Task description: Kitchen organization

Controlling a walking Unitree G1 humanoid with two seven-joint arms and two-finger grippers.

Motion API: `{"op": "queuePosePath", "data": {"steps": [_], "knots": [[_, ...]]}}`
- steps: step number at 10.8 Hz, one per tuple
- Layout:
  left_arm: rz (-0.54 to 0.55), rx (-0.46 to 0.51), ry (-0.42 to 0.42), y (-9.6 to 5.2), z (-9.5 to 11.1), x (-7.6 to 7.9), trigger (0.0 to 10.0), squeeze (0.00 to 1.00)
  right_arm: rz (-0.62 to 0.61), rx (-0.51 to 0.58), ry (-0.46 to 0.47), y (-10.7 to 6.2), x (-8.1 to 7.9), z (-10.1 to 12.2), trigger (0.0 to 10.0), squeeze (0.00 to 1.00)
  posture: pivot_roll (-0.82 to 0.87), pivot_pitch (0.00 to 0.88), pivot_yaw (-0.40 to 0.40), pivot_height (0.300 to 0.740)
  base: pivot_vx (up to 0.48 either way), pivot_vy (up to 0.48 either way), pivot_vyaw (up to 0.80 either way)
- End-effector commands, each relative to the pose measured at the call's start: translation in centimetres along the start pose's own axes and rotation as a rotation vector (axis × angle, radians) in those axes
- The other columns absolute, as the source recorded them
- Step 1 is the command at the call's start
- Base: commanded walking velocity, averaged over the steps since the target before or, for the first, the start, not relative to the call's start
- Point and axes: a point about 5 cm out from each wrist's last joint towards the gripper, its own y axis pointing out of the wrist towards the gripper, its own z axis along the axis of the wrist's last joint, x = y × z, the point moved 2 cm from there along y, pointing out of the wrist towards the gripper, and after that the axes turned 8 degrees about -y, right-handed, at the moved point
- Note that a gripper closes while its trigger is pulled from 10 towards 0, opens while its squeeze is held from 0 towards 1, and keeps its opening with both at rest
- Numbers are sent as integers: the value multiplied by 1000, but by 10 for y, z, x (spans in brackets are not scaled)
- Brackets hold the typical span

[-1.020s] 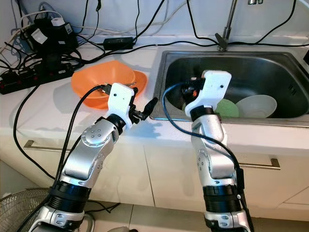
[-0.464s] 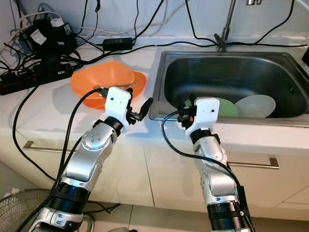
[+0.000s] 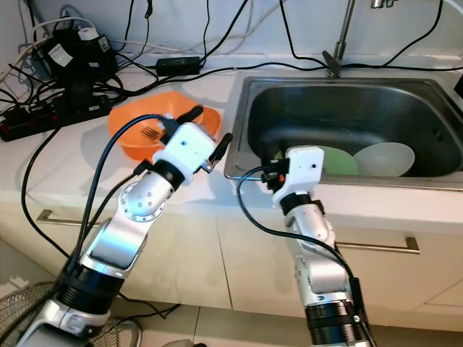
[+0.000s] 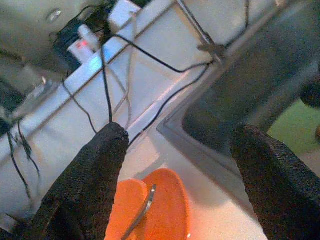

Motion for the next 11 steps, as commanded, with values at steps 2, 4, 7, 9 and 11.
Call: {"op": "queuePosePath", "data": {"steps": [2,4,7,9,11], "knots": [[-4,-33,159,1,-3,-4,10000,0,25,15,-9,4,-5,2,10000,0,39,0,75,740,0,0,0],[-42,-105,305,4,-19,-6,10000,0,28,21,-9,5,-6,4,10000,0,30,0,75,740,0,0,0],[-31,-156,357,10,-30,-8,10000,0,15,27,-8,6,-3,6,10000,0,30,0,69,740,0,0,0],[2,-180,364,19,-35,-11,10000,0,9,29,-3,8,-3,6,10000,0,30,0,69,740,0,0,0],[40,-188,353,25,-35,-15,10000,0,13,36,-13,9,-3,8,10000,0,26,0,68,740,0,0,0]]}}
